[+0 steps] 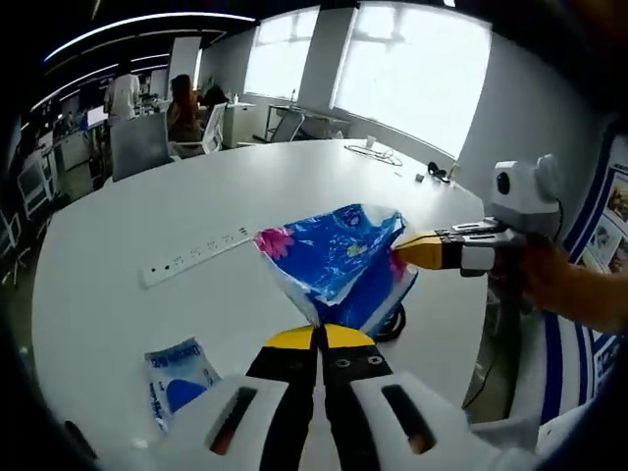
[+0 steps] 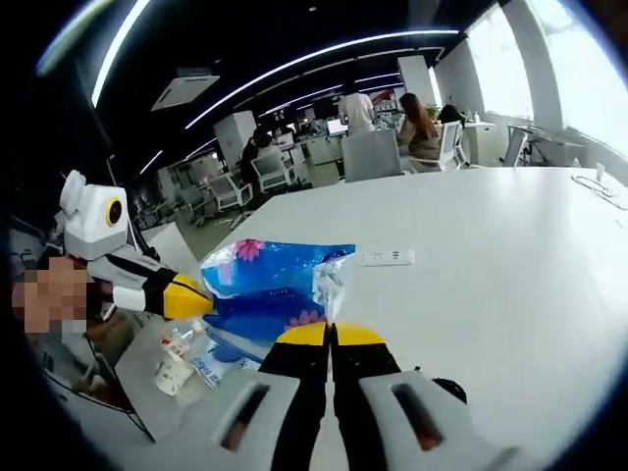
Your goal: Arrange the tabletop items into an orderly group along one side of the table until the central work area is clear of visible clutter.
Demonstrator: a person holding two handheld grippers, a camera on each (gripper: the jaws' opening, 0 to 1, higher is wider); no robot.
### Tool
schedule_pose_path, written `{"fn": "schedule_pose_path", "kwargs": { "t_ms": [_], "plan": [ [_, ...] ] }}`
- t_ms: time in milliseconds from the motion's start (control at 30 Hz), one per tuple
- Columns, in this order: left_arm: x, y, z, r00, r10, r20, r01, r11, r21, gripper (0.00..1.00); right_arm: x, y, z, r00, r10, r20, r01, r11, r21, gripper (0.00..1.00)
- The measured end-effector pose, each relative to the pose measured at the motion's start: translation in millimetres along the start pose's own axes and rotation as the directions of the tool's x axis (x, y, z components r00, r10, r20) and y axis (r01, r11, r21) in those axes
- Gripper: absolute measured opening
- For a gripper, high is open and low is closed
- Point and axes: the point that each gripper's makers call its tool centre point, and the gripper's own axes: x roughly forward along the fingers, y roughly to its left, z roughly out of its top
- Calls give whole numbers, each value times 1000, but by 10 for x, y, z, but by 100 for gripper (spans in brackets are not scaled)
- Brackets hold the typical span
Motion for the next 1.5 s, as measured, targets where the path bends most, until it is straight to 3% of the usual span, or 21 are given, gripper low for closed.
{"fn": "schedule_pose_path", "kwargs": {
  "t_ms": [333,600,1033,1500],
  "plan": [
    [233,-236,280,999,-32,0,32,998,45,0,-191,-367,163,999,-43,23,43,999,5,0],
    [517,-350,351,998,-59,-15,60,996,59,0,-197,-657,188,997,-79,24,78,997,19,0],
    [973,-371,327,995,-81,-54,84,995,51,0,-58,-1049,50,994,-111,-13,112,993,42,0],
    [1548,-190,99,990,-79,-121,84,996,34,0,322,-1421,-275,989,-126,-75,132,988,80,0]
  ]
}}
